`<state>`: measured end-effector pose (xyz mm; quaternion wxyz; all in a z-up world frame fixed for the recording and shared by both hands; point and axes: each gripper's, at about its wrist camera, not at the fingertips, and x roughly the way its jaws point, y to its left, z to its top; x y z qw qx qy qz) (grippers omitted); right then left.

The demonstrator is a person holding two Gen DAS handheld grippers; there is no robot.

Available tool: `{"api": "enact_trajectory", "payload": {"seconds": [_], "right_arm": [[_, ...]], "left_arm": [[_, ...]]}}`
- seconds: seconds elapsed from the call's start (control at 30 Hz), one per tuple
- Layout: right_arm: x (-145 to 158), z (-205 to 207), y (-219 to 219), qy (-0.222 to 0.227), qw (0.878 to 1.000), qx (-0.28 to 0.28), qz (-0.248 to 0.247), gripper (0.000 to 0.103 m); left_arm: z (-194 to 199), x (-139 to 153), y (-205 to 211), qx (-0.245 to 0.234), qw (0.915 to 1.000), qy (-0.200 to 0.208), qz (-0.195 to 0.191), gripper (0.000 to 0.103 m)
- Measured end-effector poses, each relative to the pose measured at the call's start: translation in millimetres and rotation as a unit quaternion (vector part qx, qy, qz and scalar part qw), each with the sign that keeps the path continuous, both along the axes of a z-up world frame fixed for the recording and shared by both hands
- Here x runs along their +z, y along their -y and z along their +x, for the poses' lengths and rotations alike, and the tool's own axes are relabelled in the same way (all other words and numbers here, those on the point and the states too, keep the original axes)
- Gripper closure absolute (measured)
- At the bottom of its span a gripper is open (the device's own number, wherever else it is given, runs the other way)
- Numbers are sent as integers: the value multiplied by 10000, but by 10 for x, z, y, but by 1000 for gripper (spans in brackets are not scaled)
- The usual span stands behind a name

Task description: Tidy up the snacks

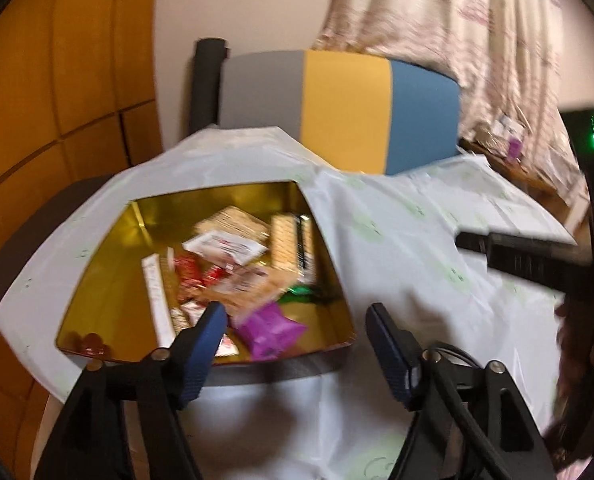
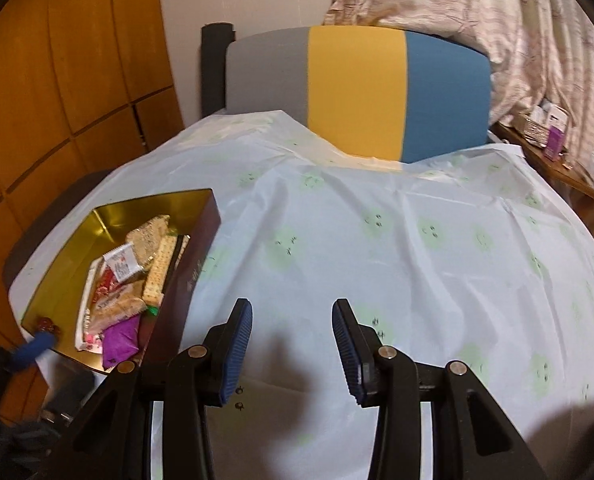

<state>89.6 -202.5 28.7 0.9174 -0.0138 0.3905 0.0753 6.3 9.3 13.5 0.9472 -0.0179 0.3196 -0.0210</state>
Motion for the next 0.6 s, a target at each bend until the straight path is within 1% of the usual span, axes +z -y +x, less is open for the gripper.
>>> {"api": "enact_trajectory", "payload": {"seconds": [0.07, 0.17, 0.23, 0.27, 0.37, 0.4, 0.43, 0.47, 0.5, 0.53, 0.6], "right_arm": [[-43, -39, -15, -16, 9999, -115, 51, 61], [-90, -66, -37, -16, 9997, -252, 3, 61], [-49, -55, 11, 105, 9989, -414, -193, 61], [2, -37, 61, 228, 9977, -559, -296, 61], [325, 88, 387, 601, 9910, -1120, -409, 61], [469, 130, 495, 781, 9872, -1284, -525, 61], [642, 162, 606, 1027, 9817, -1455, -671, 61], [848, 194, 740, 1273, 9749, -1645, -799, 61], [958, 204, 809, 1381, 9713, -1746, -842, 61], [1115, 209, 910, 1540, 9661, -1877, -881, 61], [1327, 173, 1030, 1812, 9589, -1977, -923, 61]], "left_arm": [[-20, 47, -63, 74, 10000, 42, -48, 28], [13, 44, -116, 71, 10000, 24, 27, 28], [35, 20, -124, -102, 9999, -70, 42, 25], [47, 7, -123, -249, 9996, -138, 13, 20], [35, -6, -75, -689, 9975, -157, -19, 16], [18, 3, -38, -872, 9961, -124, 21, 14], [-5, 16, -8, -921, 9957, -36, 107, 13], [-19, 28, 8, -921, 9956, 31, 157, 10], [-26, 33, 18, -920, 9956, 70, 164, 5], [-27, 35, 16, -896, 9959, 78, 129, 4], [-13, 36, -4, -734, 9972, 88, 127, 4]]}}
